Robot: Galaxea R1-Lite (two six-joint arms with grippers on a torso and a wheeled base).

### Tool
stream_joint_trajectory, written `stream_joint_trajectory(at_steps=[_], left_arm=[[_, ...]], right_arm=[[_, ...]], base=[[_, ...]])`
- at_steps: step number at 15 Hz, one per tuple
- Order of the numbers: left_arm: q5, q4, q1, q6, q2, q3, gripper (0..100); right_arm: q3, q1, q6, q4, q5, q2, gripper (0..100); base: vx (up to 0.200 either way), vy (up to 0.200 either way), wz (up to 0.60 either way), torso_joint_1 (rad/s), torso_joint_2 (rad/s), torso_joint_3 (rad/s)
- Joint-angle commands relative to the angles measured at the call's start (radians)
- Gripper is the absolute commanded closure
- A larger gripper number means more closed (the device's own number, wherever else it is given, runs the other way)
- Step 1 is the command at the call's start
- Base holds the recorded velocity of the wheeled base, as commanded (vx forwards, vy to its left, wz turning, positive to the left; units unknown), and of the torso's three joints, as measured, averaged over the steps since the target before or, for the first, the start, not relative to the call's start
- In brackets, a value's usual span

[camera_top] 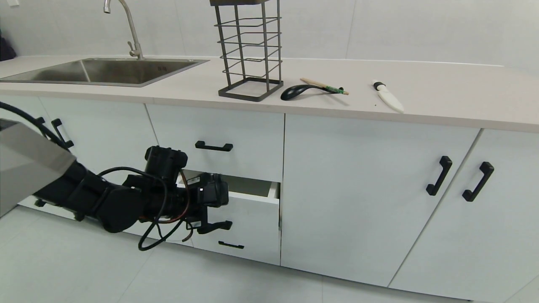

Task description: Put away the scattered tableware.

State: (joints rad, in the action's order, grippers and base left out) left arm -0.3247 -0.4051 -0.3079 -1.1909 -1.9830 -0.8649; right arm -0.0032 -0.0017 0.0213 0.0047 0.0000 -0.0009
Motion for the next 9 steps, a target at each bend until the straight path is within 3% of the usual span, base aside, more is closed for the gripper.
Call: stream_joint_trajectory(at_steps=[1, 9], left_arm=[[0.012, -0.001, 0.021, -0.010, -0.117, -0.068, 0], [0.042, -0.032, 0.024, -0.010, -0.168, -0.062, 0]], right_arm=[[0.000, 0.000, 0.000, 0.000, 0.000, 0.001, 100], [0.000, 0.000, 0.000, 0.000, 0.000, 0.001, 100]], base=[[0.000, 0.000, 0.00, 0.000, 0.00, 0.000], [0.000, 0.000, 0.00, 0.000, 0.00, 0.000]])
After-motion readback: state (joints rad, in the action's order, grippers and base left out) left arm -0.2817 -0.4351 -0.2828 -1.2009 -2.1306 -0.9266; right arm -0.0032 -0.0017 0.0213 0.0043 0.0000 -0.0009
